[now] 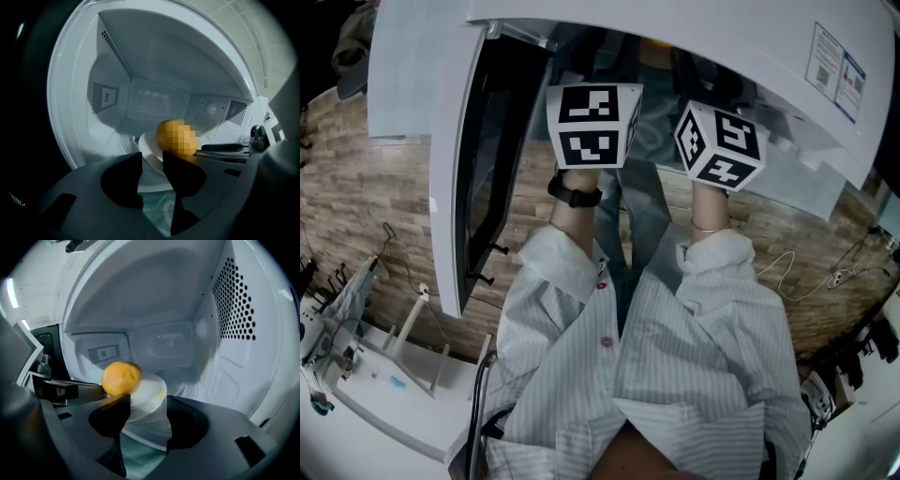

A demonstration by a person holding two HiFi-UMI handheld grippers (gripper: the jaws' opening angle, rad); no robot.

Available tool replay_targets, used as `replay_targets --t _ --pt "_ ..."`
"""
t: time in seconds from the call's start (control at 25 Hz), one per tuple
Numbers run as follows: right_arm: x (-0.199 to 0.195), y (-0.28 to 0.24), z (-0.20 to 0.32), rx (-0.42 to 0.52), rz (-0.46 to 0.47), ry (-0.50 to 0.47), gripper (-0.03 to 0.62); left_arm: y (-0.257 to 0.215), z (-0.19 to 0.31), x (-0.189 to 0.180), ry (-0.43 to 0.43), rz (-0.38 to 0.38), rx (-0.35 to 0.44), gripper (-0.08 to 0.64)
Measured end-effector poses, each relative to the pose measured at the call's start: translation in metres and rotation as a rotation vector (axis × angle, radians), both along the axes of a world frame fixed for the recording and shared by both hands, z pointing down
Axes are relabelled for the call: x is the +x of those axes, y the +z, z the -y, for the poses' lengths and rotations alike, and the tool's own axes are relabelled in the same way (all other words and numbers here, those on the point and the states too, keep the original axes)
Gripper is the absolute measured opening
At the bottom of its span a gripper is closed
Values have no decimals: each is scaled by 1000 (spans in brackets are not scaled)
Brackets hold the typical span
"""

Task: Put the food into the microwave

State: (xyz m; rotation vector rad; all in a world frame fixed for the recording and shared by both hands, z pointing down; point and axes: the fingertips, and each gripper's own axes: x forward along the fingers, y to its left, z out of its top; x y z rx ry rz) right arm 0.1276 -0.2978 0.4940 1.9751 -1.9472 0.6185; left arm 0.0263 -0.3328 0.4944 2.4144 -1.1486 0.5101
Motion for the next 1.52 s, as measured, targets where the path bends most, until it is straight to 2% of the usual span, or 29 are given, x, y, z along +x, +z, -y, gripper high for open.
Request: replay_targets --t 0.36,0.52,0.76,0.96,1.28,1.52 --pt "4 -8 -2 58 34 50 244 -1 6 -1 14 31 33 144" --pt "1 -10 -6 63 49 42 244 -6 3 -9 0 18 40 144" --pt "-2 -21 -16 100 121 37 242 -16 -10 -13 -8 -18 61 144" --pt "-12 -36 -26 124 181 -5 242 -32 -28 -12 37 3 83 144" --pt "-32 -69 -38 158 212 -104 236 -66 -48 -14 32 -26 104 144" --pt "-43 -98 -39 186 229 -180 201 -98 -57 -15 51 -44 137 144"
